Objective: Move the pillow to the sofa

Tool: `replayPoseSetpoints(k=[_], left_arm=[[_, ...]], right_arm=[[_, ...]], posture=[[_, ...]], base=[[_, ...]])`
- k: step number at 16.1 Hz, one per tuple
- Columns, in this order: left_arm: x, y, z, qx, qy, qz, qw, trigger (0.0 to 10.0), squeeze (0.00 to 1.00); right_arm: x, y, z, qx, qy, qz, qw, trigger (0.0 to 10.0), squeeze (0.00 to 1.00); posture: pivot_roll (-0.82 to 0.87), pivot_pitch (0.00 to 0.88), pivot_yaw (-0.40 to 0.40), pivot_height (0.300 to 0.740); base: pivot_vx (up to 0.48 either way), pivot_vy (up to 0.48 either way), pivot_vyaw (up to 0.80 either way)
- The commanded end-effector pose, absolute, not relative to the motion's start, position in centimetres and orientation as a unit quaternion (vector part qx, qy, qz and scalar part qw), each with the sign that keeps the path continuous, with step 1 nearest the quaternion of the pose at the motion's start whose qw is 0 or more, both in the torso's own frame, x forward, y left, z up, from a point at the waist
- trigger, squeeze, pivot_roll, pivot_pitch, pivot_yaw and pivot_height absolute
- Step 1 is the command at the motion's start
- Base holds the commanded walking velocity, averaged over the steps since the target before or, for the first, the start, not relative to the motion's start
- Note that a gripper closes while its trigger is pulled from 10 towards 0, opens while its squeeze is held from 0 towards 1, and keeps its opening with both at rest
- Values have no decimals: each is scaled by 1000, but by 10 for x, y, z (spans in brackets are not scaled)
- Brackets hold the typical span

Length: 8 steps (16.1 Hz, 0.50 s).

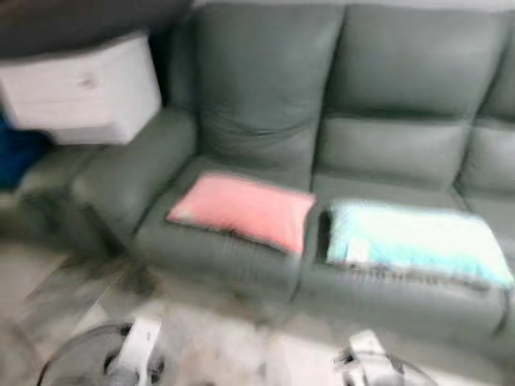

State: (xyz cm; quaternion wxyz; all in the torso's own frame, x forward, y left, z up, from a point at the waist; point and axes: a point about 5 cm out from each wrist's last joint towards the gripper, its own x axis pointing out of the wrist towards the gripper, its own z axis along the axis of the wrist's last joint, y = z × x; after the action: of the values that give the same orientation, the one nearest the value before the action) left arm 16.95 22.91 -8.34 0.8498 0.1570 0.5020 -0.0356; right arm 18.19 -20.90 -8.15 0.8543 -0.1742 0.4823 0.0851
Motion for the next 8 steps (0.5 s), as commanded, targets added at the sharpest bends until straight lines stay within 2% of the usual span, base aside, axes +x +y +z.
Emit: replayPoseSetpoints(k=[1,3,8], left_arm=[[175,233,-80,167,497,-33,851,10000,0],[175,234,-80,168,497,-33,851,10000,0],[175,235,-80,172,500,-25,848,10000,0]], right_arm=[[171,-209,-87,-168,497,84,847,10000,0],[171,-209,-87,-169,498,83,847,10000,0],[172,-210,-86,-175,498,88,845,10000,0]], posture=[[-150,0,62,740],[-150,0,62,740],[-151,0,42,740]], base=[[-349,0,0],[-336,0,0],[0,0,0]])
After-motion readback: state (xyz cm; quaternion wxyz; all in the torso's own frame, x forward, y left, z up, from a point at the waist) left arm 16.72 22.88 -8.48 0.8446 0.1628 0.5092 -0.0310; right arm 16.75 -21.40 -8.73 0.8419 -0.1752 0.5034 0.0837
